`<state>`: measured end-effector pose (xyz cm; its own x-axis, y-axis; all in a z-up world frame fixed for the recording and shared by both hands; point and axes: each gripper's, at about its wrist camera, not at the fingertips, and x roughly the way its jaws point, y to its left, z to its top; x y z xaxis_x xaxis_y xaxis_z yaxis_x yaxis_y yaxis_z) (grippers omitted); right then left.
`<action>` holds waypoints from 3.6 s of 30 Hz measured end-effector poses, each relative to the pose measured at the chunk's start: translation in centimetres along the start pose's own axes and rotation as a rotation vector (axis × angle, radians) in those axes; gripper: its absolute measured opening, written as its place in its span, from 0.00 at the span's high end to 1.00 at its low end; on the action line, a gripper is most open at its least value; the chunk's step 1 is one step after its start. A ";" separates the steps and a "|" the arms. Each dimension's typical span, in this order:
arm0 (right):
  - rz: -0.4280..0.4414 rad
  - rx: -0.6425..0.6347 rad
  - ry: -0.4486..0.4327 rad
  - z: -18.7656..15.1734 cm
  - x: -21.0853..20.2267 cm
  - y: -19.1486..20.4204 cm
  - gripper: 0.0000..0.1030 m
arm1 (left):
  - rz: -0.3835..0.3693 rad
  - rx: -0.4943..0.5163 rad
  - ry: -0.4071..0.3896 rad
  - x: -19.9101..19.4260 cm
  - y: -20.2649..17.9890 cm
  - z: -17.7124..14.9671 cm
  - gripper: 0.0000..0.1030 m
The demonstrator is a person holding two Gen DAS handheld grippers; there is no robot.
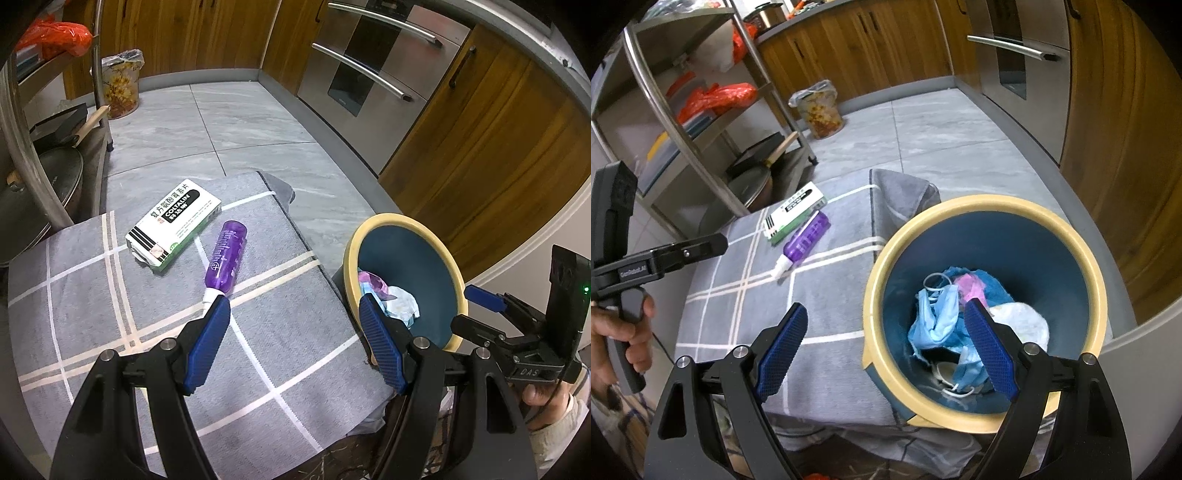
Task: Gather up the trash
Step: 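Move both open grippers back toward the purple bottle and green box, then grasp the green-and-white medicine box with the left gripper, then lift the medicine box with the left gripper while the right gripper grasps the purple spray bottle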
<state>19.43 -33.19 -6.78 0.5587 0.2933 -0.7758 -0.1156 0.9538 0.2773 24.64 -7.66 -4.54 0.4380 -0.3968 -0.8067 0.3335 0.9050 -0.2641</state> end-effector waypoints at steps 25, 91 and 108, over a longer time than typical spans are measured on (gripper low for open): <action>0.049 -0.042 0.082 1.7 6.3 5.2 0.16 | 0.147 -0.088 0.085 3.0 8.4 0.3 0.31; 0.077 -0.003 0.170 3.4 14.4 10.0 0.16 | 0.247 0.222 0.142 14.9 14.7 6.5 0.70; 0.015 0.057 0.151 6.1 21.1 12.3 0.16 | 0.256 0.232 0.140 8.8 16.4 1.7 0.83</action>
<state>34.77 -15.68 -16.32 0.4267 0.3179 -0.8467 -0.0739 0.9453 0.3177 35.38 3.37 -15.10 0.4189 -0.1226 -0.8997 0.4154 0.9070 0.0698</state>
